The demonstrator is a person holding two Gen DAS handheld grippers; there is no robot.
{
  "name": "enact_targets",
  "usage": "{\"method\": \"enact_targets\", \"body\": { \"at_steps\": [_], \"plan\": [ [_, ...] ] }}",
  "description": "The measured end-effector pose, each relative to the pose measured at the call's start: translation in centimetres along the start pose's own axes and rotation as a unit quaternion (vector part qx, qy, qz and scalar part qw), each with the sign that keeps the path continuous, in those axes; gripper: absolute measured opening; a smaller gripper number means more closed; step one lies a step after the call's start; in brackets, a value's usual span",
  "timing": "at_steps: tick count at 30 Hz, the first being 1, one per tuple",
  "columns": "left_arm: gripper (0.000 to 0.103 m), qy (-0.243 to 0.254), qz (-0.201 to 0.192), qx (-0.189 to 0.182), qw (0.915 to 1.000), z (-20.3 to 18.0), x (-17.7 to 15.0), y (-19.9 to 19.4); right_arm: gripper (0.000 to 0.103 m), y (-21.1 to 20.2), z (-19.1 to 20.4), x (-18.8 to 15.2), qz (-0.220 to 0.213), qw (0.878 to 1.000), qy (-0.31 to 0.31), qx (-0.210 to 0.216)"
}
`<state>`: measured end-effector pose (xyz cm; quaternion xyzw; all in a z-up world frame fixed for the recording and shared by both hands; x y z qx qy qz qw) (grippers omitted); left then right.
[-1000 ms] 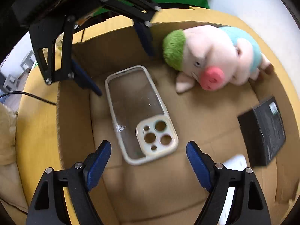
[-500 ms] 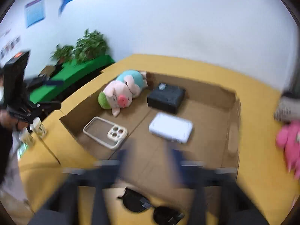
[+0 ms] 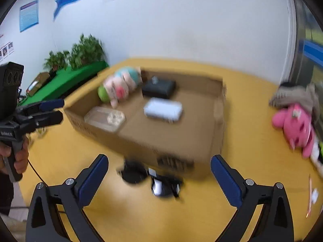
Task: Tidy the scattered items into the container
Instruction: 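Move both tools toward the black sunglasses beside the box, then grasp the black sunglasses with the right tool while the left tool pinches them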
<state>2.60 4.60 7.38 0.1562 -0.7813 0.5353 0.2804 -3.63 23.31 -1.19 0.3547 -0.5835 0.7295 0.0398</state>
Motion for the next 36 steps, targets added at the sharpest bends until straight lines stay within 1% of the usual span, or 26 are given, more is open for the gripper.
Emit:
{"method": "enact_targets", "body": {
  "at_steps": [4, 7, 8, 10, 12, 14, 16, 18, 20, 22, 23, 24, 25, 27, 30, 32, 33, 34, 35, 36],
  "plan": [
    [0.096, -0.036, 0.042, -0.023, 0.9982, 0.4, -1.5, 3.9, 0.102, 4.2, 0.3, -3.2, 0.05, 0.999, -0.017, 0.013],
    [0.096, -0.061, 0.069, -0.019, 0.9956, 1.0, -2.4, 6.0, 0.102, 7.3, -0.1, -4.0, 0.072, 0.997, 0.005, 0.009],
    [0.096, -0.066, 0.073, -0.02, 0.9949, 1.1, -2.7, 6.6, 0.102, 7.9, -0.2, -4.0, 0.075, 0.997, 0.011, 0.008],
    [0.096, -0.071, 0.078, -0.031, 0.9939, 1.2, -3.1, 7.3, 0.102, 9.1, -0.1, -3.6, 0.072, 0.997, 0.019, 0.021],
    [0.096, -0.075, 0.085, -0.029, 0.9931, 1.4, -3.4, 7.7, 0.102, 10.1, 0.0, -3.1, 0.068, 0.997, 0.021, 0.026],
    [0.096, -0.083, 0.089, -0.029, 0.9922, 1.7, -3.8, 7.8, 0.102, 11.1, -0.2, -2.7, 0.069, 0.997, 0.023, 0.021],
    [0.096, -0.086, 0.088, -0.03, 0.9919, 2.0, -4.2, 7.5, 0.101, 12.3, -0.4, -2.9, 0.082, 0.996, 0.031, 0.021],
    [0.096, -0.087, 0.086, -0.027, 0.9921, 2.4, -4.8, 7.1, 0.102, 12.5, 0.4, -3.4, 0.083, 0.996, 0.02, 0.025],
    [0.096, -0.093, 0.085, -0.024, 0.9917, 2.9, -5.4, 6.5, 0.101, 12.1, 2.4, -4.1, 0.092, 0.994, -0.003, 0.051],
    [0.096, -0.101, 0.084, -0.023, 0.9911, 3.6, -6.2, 5.9, 0.099, 11.2, 5.2, -5.2, 0.103, 0.989, -0.03, 0.102],
    [0.096, -0.105, 0.083, -0.023, 0.9907, 3.9, -6.6, 5.5, 0.099, 10.5, 6.3, -5.6, 0.1, 0.987, -0.042, 0.122],
    [0.096, -0.109, 0.083, -0.025, 0.9902, 4.2, -7.0, 5.2, 0.099, 9.6, 7.1, -5.8, 0.092, 0.986, -0.051, 0.13],
    [0.096, -0.115, 0.082, -0.029, 0.9896, 4.5, -7.5, 4.9, 0.099, 8.9, 7.3, -5.8, 0.084, 0.987, -0.055, 0.126],
    [0.096, -0.126, 0.079, -0.04, 0.9881, 4.9, -8.2, 4.4, 0.1, 8.4, 6.3, -5.2, 0.074, 0.991, -0.044, 0.102],
    [0.096, -0.14, 0.085, -0.051, 0.9851, 5.1, -8.9, 4.3, 0.1, 9.5, 4.9, -4.1, 0.082, 0.993, -0.034, 0.072],
    [0.096, -0.148, 0.093, -0.049, 0.9834, 5.2, -9.3, 4.5, 0.099, 10.5, 5.4, -3.1, 0.079, 0.993, -0.054, 0.062],
    [0.096, -0.153, 0.095, -0.05, 0.9824, 5.2, -9.4, 4.6, 0.097, 11.0, 5.9, -2.7, 0.078, 0.993, -0.066, 0.059],
    [0.096, -0.159, 0.096, -0.055, 0.9811, 5.2, -9.5, 4.6, 0.085, 11.7, 6.3, -2.3, 0.083, 0.992, -0.071, 0.058],
    [0.096, -0.161, 0.096, -0.058, 0.9805, 5.1, -9.6, 4.6, 0.066, 12.4, 6.6, -2.2, 0.095, 0.991, -0.069, 0.058],
    [0.096, -0.163, 0.097, -0.062, 0.98, 5.0, -9.8, 4.5, 0.06, 13.0, 6.9, -2.2, 0.109, 0.99, -0.063, 0.057]
  ]
}}
Point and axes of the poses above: each gripper's, at about its wrist camera, not at the fingertips, and y roughly the way its jaws point, z to its left, x to its top, the point moved 5 cm from there along y, roughly the way its jaws point, and after that the axes turned 10 degrees about z, right-handed, at the moved point
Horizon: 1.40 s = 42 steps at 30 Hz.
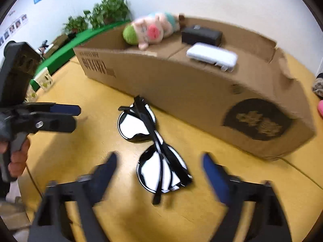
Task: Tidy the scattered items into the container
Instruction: 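Grasp the black sunglasses with the right tool while the left tool pinches them, then lift the sunglasses with both tools and carry them over the box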
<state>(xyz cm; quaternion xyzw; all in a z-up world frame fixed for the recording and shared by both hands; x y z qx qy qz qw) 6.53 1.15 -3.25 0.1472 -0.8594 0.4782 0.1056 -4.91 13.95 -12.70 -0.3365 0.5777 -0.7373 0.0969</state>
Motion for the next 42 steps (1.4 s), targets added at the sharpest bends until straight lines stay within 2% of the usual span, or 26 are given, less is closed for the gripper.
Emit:
{"method": "enact_targets", "body": {
  "at_steps": [1, 7, 10, 13, 15, 16, 17, 18, 19, 20, 22, 25, 27, 30, 33, 42],
  "plan": [
    [0.096, -0.002, 0.001, -0.003, 1.0, 0.0, -0.2, 0.0, 0.053, 0.5, 0.2, 0.0, 0.01, 1.0, 0.006, 0.0],
    [0.096, -0.022, 0.023, -0.038, 0.9988, 0.0, -0.6, 1.4, 0.052, -0.3, 3.9, -1.9, 0.032, 0.999, -0.001, 0.02],
    [0.096, -0.023, 0.029, -0.066, 0.9972, -0.6, -0.3, 1.9, 0.055, -1.0, 3.4, -1.4, 0.021, 1.0, 0.019, 0.013],
    [0.096, -0.029, 0.032, -0.094, 0.9946, -1.0, 0.1, 2.4, 0.056, -1.3, 2.4, -0.5, 0.009, 0.998, 0.054, 0.031],
    [0.094, -0.041, 0.031, -0.112, 0.9923, -1.0, 0.5, 2.6, 0.056, -1.0, 2.3, 0.2, 0.007, 0.998, 0.054, 0.034],
    [0.091, -0.049, 0.031, -0.122, 0.9908, -0.9, 0.8, 2.8, 0.05, -0.5, 2.2, 0.4, 0.012, 0.998, 0.052, 0.032],
    [0.078, -0.056, 0.035, -0.131, 0.9891, -0.9, 1.0, 3.1, 0.04, 0.2, 2.2, 0.5, 0.019, 0.998, 0.054, 0.038],
    [0.064, -0.064, 0.042, -0.141, 0.9871, -0.8, 1.1, 3.5, 0.026, 0.5, 2.2, 0.7, 0.017, 0.997, 0.058, 0.054],
    [0.057, -0.073, 0.05, -0.15, 0.9847, -0.7, 1.1, 4.0, 0.014, 0.6, 2.3, 0.8, 0.012, 0.996, 0.062, 0.068],
    [0.048, -0.08, 0.052, -0.154, 0.9835, -0.5, 1.2, 4.3, 0.013, 0.6, 2.4, 0.7, 0.01, 0.996, 0.061, 0.068],
    [0.041, -0.088, 0.053, -0.159, 0.9819, -0.3, 1.2, 4.7, 0.013, 0.6, 2.6, 0.5, 0.005, 0.996, 0.059, 0.059],
    [0.024, -0.103, 0.06, -0.176, 0.9771, 0.1, 0.9, 5.3, 0.013, 0.5, 2.0, 0.1, 0.0, 0.994, 0.081, 0.08],
    [0.002, -0.114, 0.067, -0.179, 0.9748, 0.4, 0.5, 5.9, 0.013, 0.4, 1.5, -0.5, -0.007, 0.99, 0.102, 0.1],
    [0.002, -0.115, 0.066, -0.195, 0.9718, 0.2, 0.1, 6.0, 0.013, -0.1, 1.4, -1.5, -0.018, 0.985, 0.12, 0.12],
    [0.002, -0.095, 0.057, -0.196, 0.9743, -1.1, 0.5, 5.0, 0.013, -1.2, 1.7, -1.7, -0.032, 0.984, 0.121, 0.126],
    [0.002, -0.019, 0.009, -0.231, 0.9727, -6.7, 3.7, -0.4, 0.013, -7.8, 2.1, -0.1, -0.102, 0.981, 0.105, 0.126]
  ]
}}
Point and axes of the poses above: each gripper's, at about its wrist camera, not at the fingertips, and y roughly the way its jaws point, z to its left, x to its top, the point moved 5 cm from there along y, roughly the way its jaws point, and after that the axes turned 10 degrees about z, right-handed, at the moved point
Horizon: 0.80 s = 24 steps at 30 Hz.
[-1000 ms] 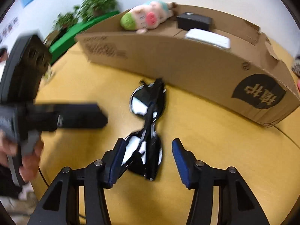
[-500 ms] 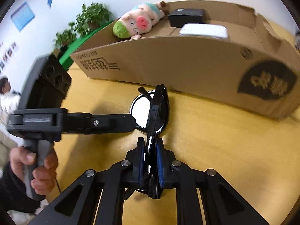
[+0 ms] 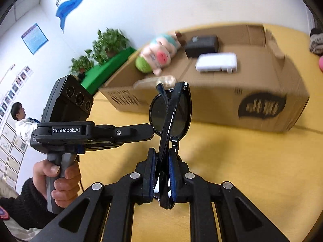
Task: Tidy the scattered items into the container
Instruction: 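Lift the sunglasses with both tools and carry them over the box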
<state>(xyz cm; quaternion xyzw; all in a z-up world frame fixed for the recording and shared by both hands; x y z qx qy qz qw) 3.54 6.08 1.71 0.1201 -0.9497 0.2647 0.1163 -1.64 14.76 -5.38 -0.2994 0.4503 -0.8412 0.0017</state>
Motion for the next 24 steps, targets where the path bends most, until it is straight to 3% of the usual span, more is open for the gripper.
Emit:
{"method": "enact_targets", "body": {
  "at_steps": [4, 8, 11, 14, 20, 24],
  "plan": [
    [0.003, 0.029, -0.012, -0.035, 0.9989, -2.7, 1.7, -1.0, 0.013, -3.1, 0.9, 1.2, -0.033, 0.999, -0.012, 0.0],
    [0.017, 0.046, -0.014, -0.042, 0.998, -3.1, 2.9, -0.7, 0.011, -4.9, 1.6, 1.8, -0.051, 0.999, -0.02, 0.0],
    [0.017, 0.04, -0.006, -0.061, 0.9973, -2.5, 3.3, 0.4, 0.011, -5.4, 1.9, 1.5, -0.049, 0.998, -0.024, -0.005],
    [0.003, 0.047, 0.007, -0.062, 0.997, -2.4, 3.0, 1.1, 0.011, -5.6, 1.7, 1.0, -0.048, 0.999, -0.02, -0.008],
    [0.003, 0.068, 0.007, -0.063, 0.9957, -4.1, 4.3, 0.4, 0.01, -6.6, 1.4, 1.5, -0.056, 0.998, -0.019, -0.013],
    [0.003, 0.092, 0.01, -0.048, 0.9946, -6.3, 6.8, -0.1, 0.01, -7.6, 1.7, 3.5, -0.069, 0.997, -0.036, -0.027]
  ]
}}
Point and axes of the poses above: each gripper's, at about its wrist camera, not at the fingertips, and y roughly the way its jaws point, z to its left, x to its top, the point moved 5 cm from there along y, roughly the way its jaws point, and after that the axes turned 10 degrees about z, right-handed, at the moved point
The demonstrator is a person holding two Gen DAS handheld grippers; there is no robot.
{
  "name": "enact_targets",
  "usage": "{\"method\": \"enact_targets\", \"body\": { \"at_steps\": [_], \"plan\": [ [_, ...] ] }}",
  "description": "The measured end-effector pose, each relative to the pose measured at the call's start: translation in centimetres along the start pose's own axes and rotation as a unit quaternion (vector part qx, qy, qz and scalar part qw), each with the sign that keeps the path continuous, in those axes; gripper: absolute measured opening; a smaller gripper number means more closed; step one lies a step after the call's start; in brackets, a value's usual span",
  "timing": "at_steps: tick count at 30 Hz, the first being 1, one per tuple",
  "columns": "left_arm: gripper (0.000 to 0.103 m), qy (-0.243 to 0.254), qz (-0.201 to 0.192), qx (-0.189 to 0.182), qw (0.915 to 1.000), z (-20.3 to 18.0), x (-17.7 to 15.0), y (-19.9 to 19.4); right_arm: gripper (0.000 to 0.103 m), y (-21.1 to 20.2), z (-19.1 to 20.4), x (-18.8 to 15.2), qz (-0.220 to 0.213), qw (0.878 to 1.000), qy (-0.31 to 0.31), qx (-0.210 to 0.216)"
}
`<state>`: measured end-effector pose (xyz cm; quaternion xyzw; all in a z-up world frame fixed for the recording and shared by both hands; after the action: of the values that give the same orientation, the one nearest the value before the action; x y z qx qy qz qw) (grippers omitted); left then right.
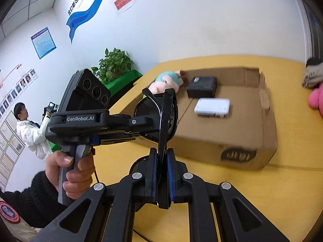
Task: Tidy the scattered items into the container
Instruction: 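Lift the sunglasses with both tools and carry them over the box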
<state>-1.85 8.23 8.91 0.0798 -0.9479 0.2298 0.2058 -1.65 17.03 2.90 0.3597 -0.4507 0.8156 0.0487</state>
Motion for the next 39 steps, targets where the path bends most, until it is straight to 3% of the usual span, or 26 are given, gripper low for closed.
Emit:
{"method": "enact_targets", "body": {
  "at_steps": [9, 16, 21, 26, 32, 39],
  "plan": [
    [0.003, 0.047, 0.027, 0.032, 0.998, -2.4, 9.2, 1.1, 0.01, -2.1, -3.2, 7.4, -0.053, 0.998, 0.023, -0.008],
    [0.004, 0.026, 0.069, 0.033, 0.9967, 0.4, 14.1, 5.3, 0.01, -0.7, -7.8, 11.2, -0.051, 0.996, 0.068, -0.026],
    [0.004, -0.04, 0.106, 0.027, 0.9932, 6.3, 13.8, 9.1, 0.01, 3.5, -11.2, 10.2, -0.006, 0.994, 0.1, -0.038],
    [0.004, -0.099, 0.145, 0.035, 0.9838, 11.9, 12.7, 13.4, 0.01, 7.9, -15.0, 7.9, 0.04, 0.988, 0.142, -0.05],
    [0.004, -0.128, 0.187, 0.058, 0.9723, 14.7, 11.5, 16.6, 0.009, 11.0, -17.7, 5.9, 0.091, 0.979, 0.157, -0.092],
    [0.005, -0.166, 0.229, 0.101, 0.9539, 16.6, 10.1, 17.5, 0.009, 12.4, -17.4, 5.2, 0.135, 0.971, 0.128, -0.148]
  ]
}}
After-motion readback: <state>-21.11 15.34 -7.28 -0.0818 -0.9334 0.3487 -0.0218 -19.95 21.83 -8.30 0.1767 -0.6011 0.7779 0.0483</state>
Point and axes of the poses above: each gripper's, at about its wrist camera, not at the fingertips, and y roughly the way its jaws point, z to its left, x to its top, the point moved 5 cm from there along y, roughly the way its jaws point, and after that the axes turned 10 degrees about z, right-handed, at the moved point
